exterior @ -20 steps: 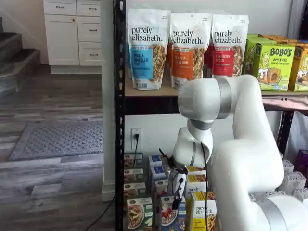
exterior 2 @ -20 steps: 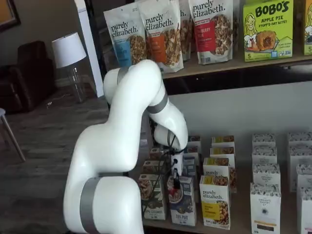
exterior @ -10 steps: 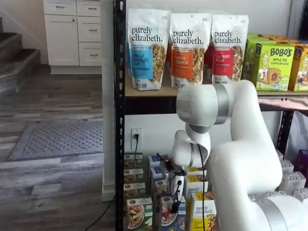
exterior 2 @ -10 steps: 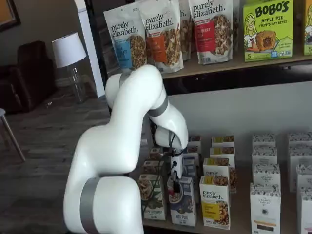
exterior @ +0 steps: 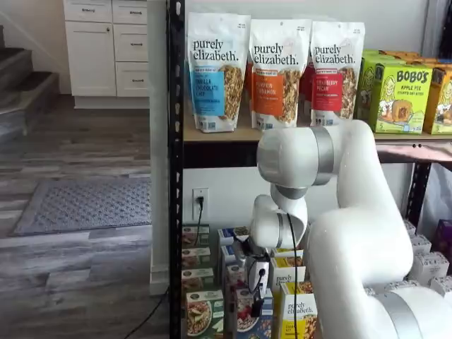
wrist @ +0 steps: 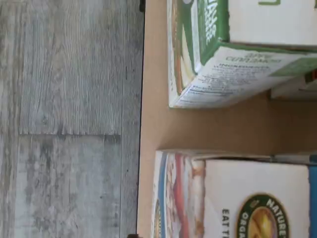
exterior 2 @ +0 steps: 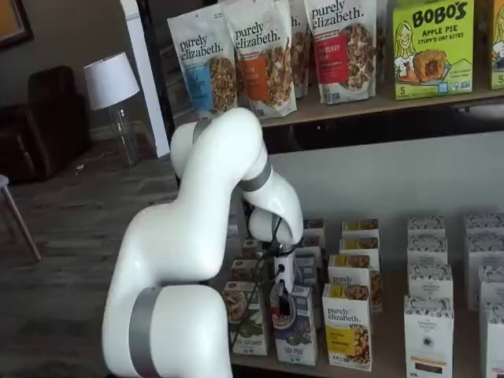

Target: Pick up the blue and white box that is on the bottom shelf, the second box from the left

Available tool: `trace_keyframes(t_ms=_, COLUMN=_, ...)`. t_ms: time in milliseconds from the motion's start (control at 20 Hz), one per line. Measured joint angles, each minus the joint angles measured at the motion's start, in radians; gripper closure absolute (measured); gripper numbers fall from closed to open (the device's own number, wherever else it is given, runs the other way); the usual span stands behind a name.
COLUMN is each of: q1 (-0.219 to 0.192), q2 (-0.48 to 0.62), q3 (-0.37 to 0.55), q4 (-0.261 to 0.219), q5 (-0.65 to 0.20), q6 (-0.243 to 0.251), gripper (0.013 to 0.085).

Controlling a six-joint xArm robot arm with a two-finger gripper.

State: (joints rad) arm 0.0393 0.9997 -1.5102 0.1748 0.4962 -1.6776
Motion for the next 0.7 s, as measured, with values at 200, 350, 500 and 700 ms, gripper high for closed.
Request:
trace_keyframes(t_ms=200, q1=0.001, q2=0.001, q3=0.002, q4=0.017, q5=-0.004, q6=-0.014, gripper=0.0210)
trace_keyframes(t_ms=350, q1=0.002, q2=0.000, q3=0.004, q4=0.019, q5=-0.005, q6=-0.015, gripper=0.0290)
trace_keyframes(t_ms=500, q1=0.002, q2=-0.001, q3=0.004, q4=0.016, q5=0.000, q6=-0.012, gripper=0.0330)
trace_keyframes(t_ms=700, q1=0.001, q2=-0.002, q3=0.005, q4=0.002, q5=-0.001, q6=-0.001, gripper=0.0330)
